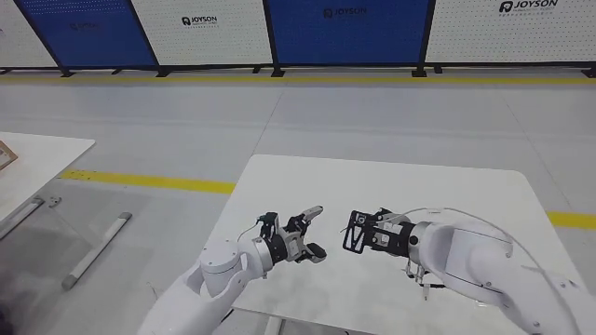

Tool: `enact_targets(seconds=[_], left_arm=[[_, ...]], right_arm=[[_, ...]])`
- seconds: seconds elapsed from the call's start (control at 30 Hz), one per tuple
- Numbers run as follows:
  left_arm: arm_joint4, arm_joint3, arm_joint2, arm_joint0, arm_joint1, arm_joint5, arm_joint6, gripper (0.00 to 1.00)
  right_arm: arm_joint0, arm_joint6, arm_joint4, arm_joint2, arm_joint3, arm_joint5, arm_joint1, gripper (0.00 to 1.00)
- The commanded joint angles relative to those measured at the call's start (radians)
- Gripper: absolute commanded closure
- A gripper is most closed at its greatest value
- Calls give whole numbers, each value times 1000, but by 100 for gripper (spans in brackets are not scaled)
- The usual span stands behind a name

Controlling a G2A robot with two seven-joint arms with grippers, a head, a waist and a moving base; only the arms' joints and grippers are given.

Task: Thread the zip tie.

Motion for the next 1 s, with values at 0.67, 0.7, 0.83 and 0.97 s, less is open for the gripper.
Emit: enact_targets(seconds=[0.67,0.7,0.83,0.97], left_arm=[[-318,74,161,-130,10,-3,76,0],[-370,79,160,-132,6,0,94,0],[-520,88,186,-159,-1,0,162,0],[-542,90,193,-166,-1,0,162,0]], right_arm=[[0,0,0,0,0,0,0,100],[0,0,0,0,0,0,0,100],[0,0,0,0,0,0,0,100],[0,0,0,0,0,0,0,100]])
